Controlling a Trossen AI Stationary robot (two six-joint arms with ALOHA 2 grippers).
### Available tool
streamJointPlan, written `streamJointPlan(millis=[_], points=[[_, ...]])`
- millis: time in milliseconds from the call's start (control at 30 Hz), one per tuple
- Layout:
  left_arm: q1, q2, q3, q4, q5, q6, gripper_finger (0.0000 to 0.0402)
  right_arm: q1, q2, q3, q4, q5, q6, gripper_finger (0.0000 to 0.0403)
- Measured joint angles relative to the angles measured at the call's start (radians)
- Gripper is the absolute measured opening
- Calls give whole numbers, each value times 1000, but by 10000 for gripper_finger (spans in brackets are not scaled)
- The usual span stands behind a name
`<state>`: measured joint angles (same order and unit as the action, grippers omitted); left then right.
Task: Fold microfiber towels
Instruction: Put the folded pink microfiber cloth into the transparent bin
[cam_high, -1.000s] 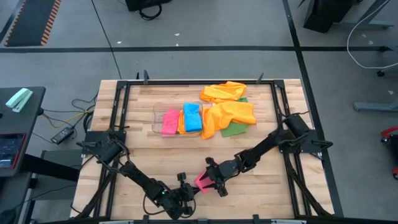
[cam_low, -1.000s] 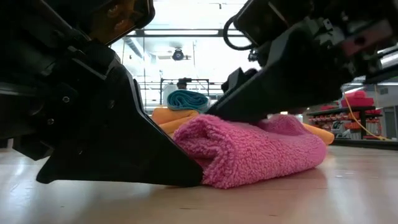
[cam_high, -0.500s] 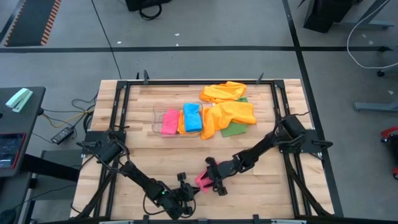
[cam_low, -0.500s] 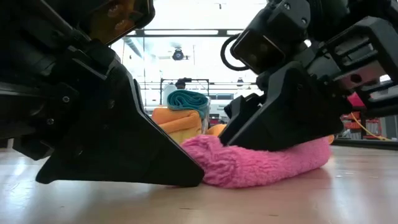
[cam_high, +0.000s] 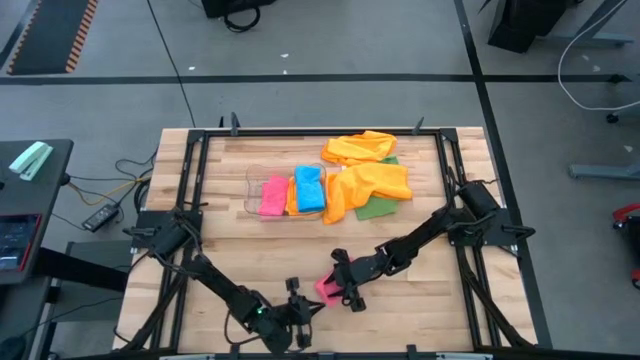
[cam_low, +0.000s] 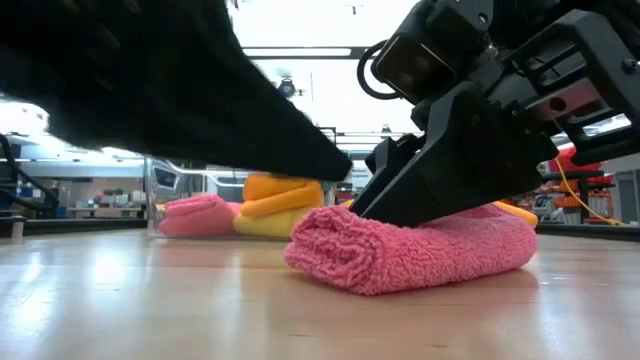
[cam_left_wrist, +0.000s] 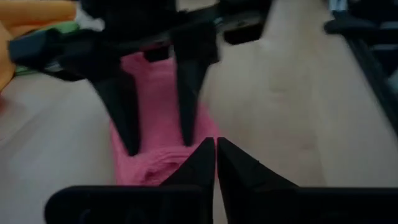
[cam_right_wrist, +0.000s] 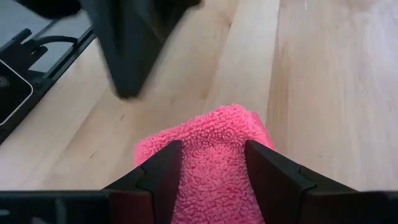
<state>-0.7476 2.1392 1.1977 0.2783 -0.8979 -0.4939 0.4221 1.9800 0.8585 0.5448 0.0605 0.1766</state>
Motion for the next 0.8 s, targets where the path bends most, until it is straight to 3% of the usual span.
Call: streamJointPlan(millis=[400,800], points=[[31,2,0,3,12,-71,105,8,0,0,-5,-1,0,188],[50,79,0,20,86,-102,154,8,0,0,-10,-1,0,188]])
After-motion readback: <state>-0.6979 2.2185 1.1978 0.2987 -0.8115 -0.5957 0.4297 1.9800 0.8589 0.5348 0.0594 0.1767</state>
